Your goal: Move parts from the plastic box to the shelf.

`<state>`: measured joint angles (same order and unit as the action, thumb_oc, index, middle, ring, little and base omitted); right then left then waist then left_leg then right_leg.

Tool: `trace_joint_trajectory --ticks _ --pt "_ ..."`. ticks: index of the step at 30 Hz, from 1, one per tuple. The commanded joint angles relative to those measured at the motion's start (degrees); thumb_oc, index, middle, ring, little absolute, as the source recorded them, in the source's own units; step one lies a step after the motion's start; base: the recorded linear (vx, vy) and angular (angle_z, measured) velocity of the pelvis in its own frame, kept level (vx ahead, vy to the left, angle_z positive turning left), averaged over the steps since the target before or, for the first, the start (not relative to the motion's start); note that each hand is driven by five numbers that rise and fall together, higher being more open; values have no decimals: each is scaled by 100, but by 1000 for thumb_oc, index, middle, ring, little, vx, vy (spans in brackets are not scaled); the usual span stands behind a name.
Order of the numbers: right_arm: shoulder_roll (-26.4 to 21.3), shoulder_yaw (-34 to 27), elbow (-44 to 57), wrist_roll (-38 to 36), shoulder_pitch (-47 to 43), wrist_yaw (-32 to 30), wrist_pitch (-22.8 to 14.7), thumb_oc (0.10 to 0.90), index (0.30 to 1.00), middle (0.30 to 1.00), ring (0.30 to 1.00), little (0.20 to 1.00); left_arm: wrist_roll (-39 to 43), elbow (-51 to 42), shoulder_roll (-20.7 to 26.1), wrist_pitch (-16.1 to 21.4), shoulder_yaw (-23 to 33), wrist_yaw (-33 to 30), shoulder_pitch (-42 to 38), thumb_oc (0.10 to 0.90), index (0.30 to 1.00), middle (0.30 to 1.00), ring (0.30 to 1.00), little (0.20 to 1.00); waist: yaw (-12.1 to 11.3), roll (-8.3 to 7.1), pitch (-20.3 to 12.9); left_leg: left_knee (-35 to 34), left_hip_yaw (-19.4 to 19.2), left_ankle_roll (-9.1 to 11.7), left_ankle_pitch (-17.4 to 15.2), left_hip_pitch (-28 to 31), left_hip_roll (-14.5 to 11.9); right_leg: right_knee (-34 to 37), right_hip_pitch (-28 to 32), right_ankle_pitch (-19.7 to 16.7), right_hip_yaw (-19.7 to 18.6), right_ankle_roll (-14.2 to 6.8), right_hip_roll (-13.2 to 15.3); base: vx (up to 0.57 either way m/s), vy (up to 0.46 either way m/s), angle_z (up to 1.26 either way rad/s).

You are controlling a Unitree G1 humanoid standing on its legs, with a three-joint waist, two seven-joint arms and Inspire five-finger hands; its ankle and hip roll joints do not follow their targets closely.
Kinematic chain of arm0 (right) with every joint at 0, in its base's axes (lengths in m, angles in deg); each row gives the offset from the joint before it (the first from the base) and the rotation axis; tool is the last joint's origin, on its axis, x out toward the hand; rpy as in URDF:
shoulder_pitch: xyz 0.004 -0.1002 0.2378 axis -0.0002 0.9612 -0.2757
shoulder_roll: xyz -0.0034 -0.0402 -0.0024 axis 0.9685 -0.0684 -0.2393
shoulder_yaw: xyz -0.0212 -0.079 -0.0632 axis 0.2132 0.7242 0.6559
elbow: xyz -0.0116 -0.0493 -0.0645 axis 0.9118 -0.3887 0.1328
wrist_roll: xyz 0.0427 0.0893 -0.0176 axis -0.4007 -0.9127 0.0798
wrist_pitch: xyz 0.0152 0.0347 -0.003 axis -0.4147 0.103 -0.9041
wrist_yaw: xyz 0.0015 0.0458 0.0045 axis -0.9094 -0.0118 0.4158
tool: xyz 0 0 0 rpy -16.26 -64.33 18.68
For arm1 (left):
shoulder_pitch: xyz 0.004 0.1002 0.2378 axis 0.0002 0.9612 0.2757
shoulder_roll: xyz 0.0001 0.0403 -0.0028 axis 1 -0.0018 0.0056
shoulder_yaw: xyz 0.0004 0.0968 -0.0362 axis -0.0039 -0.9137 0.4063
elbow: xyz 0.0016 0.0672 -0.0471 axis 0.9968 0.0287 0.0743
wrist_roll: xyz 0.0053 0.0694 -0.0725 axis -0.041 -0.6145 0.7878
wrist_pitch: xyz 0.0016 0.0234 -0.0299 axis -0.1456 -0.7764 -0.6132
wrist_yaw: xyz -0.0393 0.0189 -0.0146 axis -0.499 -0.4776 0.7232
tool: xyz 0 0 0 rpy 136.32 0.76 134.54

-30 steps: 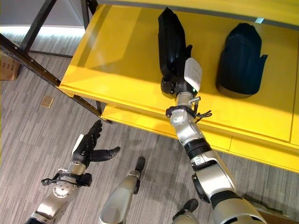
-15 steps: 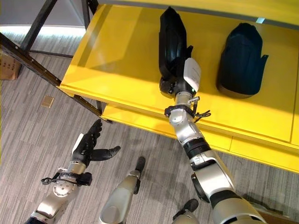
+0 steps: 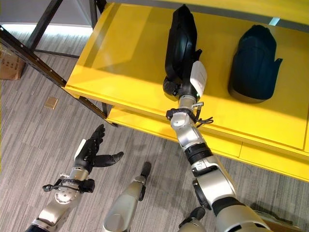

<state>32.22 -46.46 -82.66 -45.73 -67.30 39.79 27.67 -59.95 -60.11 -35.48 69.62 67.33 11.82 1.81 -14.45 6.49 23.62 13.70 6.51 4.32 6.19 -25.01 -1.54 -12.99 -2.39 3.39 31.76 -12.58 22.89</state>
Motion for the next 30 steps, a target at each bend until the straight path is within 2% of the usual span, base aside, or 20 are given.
trace_joint_trajectory --ticks 1,7,8,10,11,17,19,20,21,30 --pt "0 -25 279 -106 -545 -139 -451 400 300 300 300 300 35 -482 190 478 110 -183 -217 900 1000 1000 1000 1000 -115 -142 -50 196 -34 -44 -432 -17 -74 -175 -249 -398 -112 115 158 -3 21 5" --pt "43 -30 211 -207 -576 -142 -481 400 300 300 300 300 47 -476 185 471 114 -205 -217 900 1000 1000 1000 1000 -93 -158 -53 201 -51 -44 -445 -5 -75 -187 -262 -403 -142 118 167 0 3 1" --pt "47 -21 206 -219 -582 -131 -484 445 363 363 363 363 50 -471 182 470 111 -204 -211 900 1000 1000 1000 1000 -89 -168 -55 201 -53 -43 -445 -4 -79 -183 -262 -405 -147 120 167 0 0 0" --pt "70 -5 243 -282 -588 -93 -534 710 734 734 734 734 42 -458 178 468 127 -213 -201 900 1000 1000 1000 1000 -79 -181 -58 201 -54 -43 -450 4 -96 -185 -269 -402 -157 124 165 0 0 0" --pt "65 13 253 -304 -589 -68 -540 900 1000 1000 1000 1000 38 -461 178 467 136 -217 -194 900 1000 1000 1000 1000 -75 -185 -59 206 -64 -41 -452 4 -100 -184 -272 -402 -162 126 162 0 0 0" --pt "112 137 584 -349 -574 57 -628 900 1000 1000 1000 1000 54 -462 170 450 157 -233 -152 900 1000 1000 1000 1000 -15 -212 -48 189 -93 -40 -446 46 -128 -200 -290 -401 -211 134 150 0 0 0" --pt "124 151 685 -354 -558 74 -634 900 1000 1000 1000 1000 44 -469 173 442 165 -245 -151 900 1000 1000 1000 1000 -4 -204 -25 175 -131 -84 -302 -7 -119 -174 -334 -517 -142 201 177 -37 23 0" --pt "149 208 865 -338 -539 115 -660 900 1000 1000 1000 1000 47 -465 152 433 169 -266 -138 900 1000 1000 1000 1000 25 -233 -40 171 -109 -45 -428 60 -145 -206 -298 -412 -224 144 152 -68 40 -2" --pt "146 206 877 -334 -532 115 -654 900 1000 1000 1000 1000 46 -471 152 434 169 -264 -136 900 1000 1000 1000 1000 20 -218 -17 171 -146 -86 -303 11 -128 -190 -333 -513 -155 208 181 0 0 0" --pt "272 413 1953 -381 -384 337 -846 900 1000 1000 1000 1000 -6 -472 152 368 257 -329 -56 900 1000 1000 1000 1000 122 -321 -36 143 -201 -90 -298 50 -170 -174 -352 -537 -223 212 171 -9 5 -1"
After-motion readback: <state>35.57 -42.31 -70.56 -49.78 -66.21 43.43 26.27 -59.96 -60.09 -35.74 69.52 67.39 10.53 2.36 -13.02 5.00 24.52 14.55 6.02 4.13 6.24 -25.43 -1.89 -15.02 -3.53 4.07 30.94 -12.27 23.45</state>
